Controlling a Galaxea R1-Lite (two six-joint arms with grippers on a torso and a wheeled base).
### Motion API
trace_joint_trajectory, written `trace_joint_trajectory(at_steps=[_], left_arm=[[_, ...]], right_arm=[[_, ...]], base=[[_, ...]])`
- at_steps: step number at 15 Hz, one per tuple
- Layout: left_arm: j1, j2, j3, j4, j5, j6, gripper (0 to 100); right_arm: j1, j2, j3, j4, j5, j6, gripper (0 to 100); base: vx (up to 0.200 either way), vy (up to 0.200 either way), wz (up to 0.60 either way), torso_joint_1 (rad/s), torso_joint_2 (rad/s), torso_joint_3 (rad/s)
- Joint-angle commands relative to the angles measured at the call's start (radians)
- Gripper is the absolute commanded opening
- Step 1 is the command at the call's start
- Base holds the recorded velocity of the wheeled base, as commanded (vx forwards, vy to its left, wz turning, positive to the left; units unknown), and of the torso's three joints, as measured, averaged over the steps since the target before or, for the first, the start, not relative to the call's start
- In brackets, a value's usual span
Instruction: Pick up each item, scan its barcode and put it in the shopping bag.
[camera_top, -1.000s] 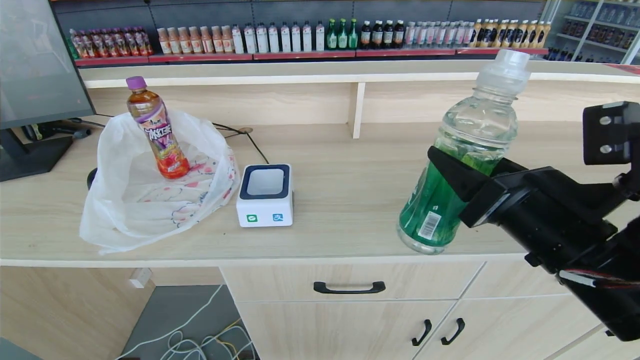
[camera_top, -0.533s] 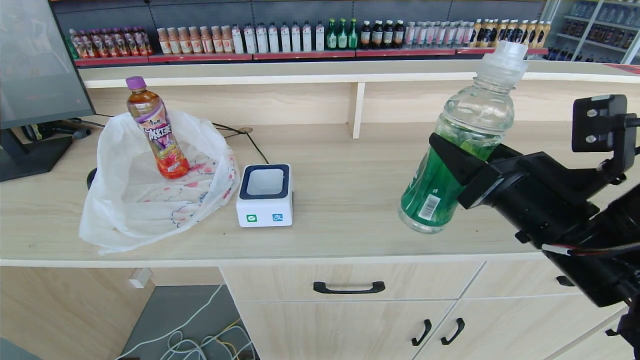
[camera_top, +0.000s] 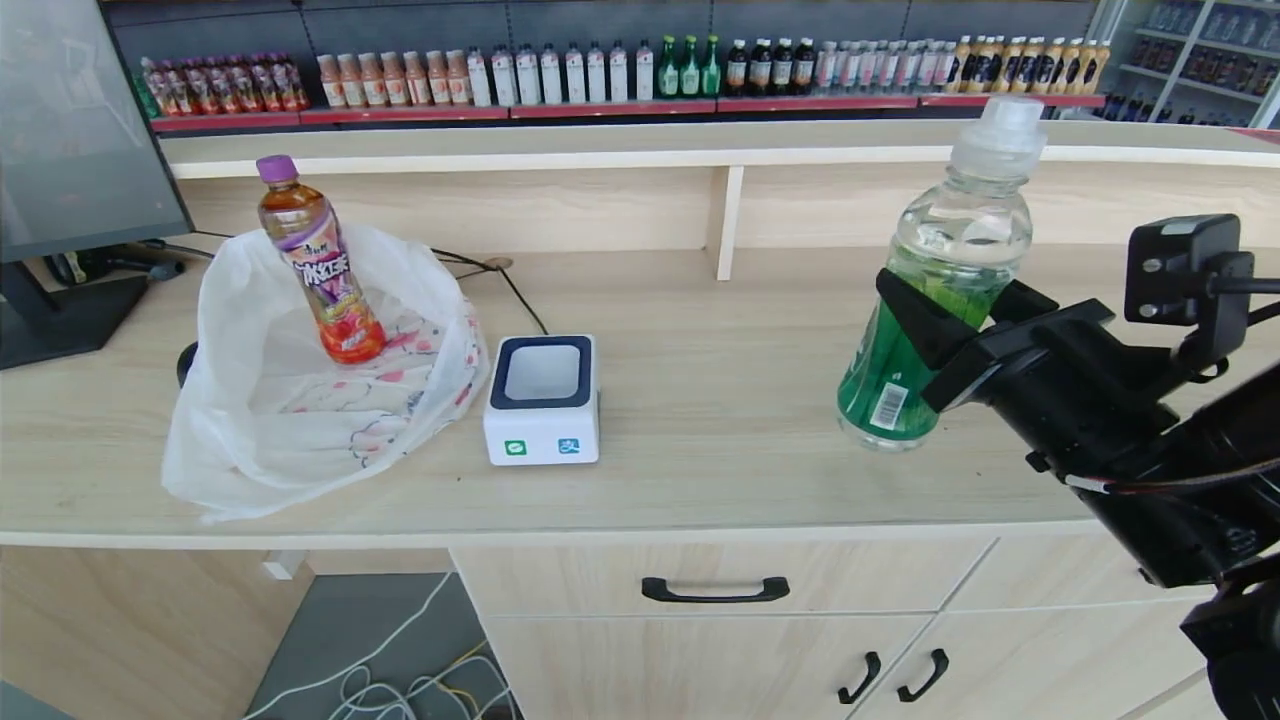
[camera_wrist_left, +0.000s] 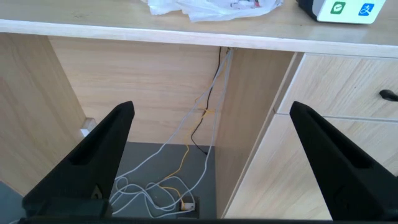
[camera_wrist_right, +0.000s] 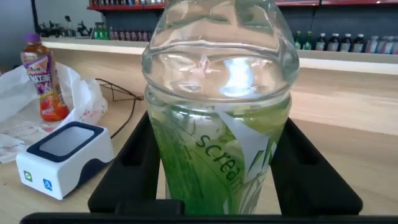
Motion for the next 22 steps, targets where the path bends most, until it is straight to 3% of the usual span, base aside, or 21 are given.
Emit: trace_joint_trajectory(at_steps=[1,11,15,22], left_arm=[[0.0,0.0,0.0,-0.001,0.001,-0.001,100],[0.0,0.0,0.0,-0.001,0.001,-0.001,100],[0.0,0.0,0.0,-0.001,0.001,0.001,100],[0.0,0.0,0.0,-0.001,-0.001,0.004,100]], right_arm=[[0.002,0.004,0.001,-0.003,0.003,0.001,0],[-0.017,-0.011,-0.057,-0.003,-0.002,0.002,0],[-0.019,-0.01,-0.072,-0.003,-0.077,0.002,0],[-0.067,-0.031,-0.04,-0.003,-0.083,-0.008,0]], base=[[0.0,0.2,0.0,0.022,0.01,0.002],[0.0,0.2,0.0,0.0,0.0,0.003],[0.0,0.2,0.0,0.0,0.0,0.001],[0.0,0.0,0.0,0.0,0.0,0.0]])
